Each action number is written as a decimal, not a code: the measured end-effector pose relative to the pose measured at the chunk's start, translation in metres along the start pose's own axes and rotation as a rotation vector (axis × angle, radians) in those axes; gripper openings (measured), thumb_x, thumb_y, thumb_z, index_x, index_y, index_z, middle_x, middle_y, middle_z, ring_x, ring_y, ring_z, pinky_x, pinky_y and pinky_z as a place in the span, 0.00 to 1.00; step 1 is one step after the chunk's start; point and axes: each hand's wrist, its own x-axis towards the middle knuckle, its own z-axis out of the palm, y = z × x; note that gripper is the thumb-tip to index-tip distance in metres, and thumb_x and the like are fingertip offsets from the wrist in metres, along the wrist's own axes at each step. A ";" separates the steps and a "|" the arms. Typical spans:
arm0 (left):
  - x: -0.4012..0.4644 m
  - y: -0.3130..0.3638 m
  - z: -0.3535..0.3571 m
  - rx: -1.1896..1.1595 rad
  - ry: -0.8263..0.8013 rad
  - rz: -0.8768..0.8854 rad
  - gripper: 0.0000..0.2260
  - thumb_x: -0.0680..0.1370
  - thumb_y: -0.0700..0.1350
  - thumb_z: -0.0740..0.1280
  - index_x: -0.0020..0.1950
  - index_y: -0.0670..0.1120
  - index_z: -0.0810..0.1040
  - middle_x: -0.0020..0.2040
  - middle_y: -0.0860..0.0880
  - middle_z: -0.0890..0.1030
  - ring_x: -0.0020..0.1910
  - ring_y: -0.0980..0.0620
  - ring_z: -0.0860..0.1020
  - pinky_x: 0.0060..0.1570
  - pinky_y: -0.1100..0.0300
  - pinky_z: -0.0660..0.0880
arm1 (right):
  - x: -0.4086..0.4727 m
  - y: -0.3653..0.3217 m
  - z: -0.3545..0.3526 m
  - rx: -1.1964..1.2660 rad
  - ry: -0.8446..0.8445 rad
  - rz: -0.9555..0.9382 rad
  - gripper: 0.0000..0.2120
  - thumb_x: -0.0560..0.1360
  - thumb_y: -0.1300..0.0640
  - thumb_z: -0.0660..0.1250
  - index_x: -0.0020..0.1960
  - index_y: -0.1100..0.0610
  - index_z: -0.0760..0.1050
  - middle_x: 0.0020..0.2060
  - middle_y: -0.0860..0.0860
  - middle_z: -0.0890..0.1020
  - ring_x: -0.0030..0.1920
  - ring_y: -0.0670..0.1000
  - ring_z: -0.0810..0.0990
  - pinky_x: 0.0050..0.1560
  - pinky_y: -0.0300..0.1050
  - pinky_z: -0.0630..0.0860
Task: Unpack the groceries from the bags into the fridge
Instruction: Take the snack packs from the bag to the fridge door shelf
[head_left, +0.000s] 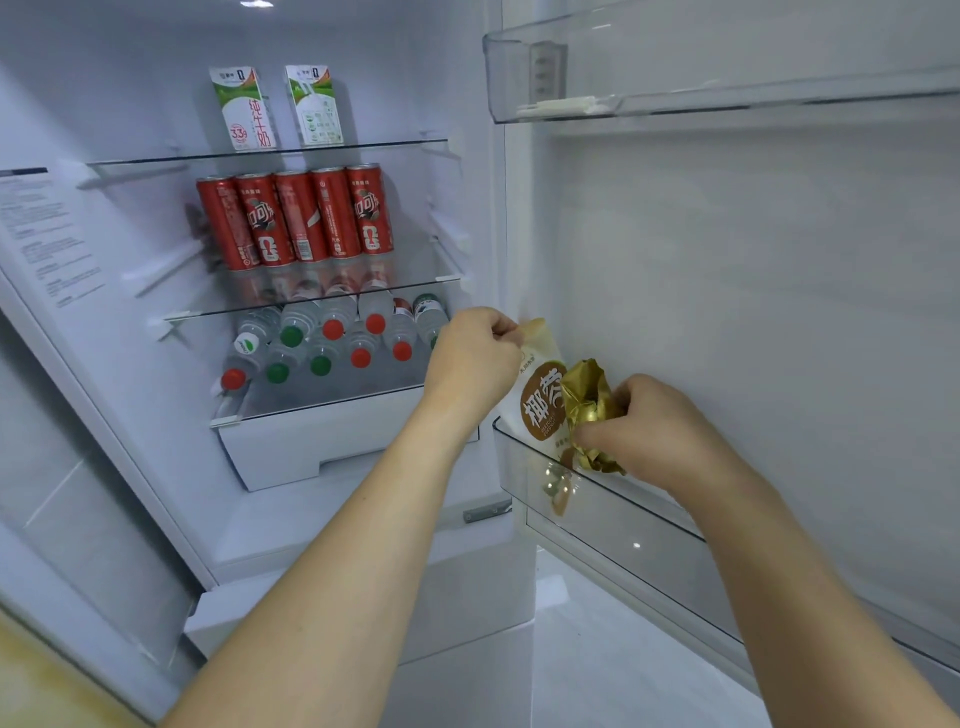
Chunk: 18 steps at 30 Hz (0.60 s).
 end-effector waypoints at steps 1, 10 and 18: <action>0.000 -0.002 0.001 0.010 -0.003 0.000 0.06 0.79 0.45 0.65 0.48 0.47 0.82 0.40 0.53 0.80 0.42 0.52 0.78 0.36 0.61 0.70 | 0.001 0.000 0.001 -0.023 -0.003 0.004 0.11 0.67 0.54 0.72 0.45 0.57 0.74 0.39 0.52 0.78 0.40 0.51 0.78 0.37 0.45 0.72; -0.002 -0.009 0.005 0.136 -0.041 0.038 0.08 0.79 0.45 0.64 0.46 0.46 0.82 0.37 0.51 0.81 0.35 0.52 0.78 0.31 0.62 0.70 | 0.005 0.006 0.010 -0.188 -0.064 0.075 0.08 0.69 0.55 0.70 0.43 0.57 0.73 0.37 0.51 0.77 0.38 0.51 0.77 0.30 0.41 0.68; -0.007 -0.013 0.006 0.136 -0.077 0.015 0.08 0.77 0.46 0.63 0.42 0.47 0.80 0.36 0.50 0.80 0.35 0.50 0.79 0.30 0.61 0.69 | 0.008 0.008 0.014 -0.318 -0.096 0.125 0.09 0.68 0.55 0.70 0.38 0.56 0.71 0.37 0.52 0.80 0.40 0.55 0.80 0.37 0.41 0.71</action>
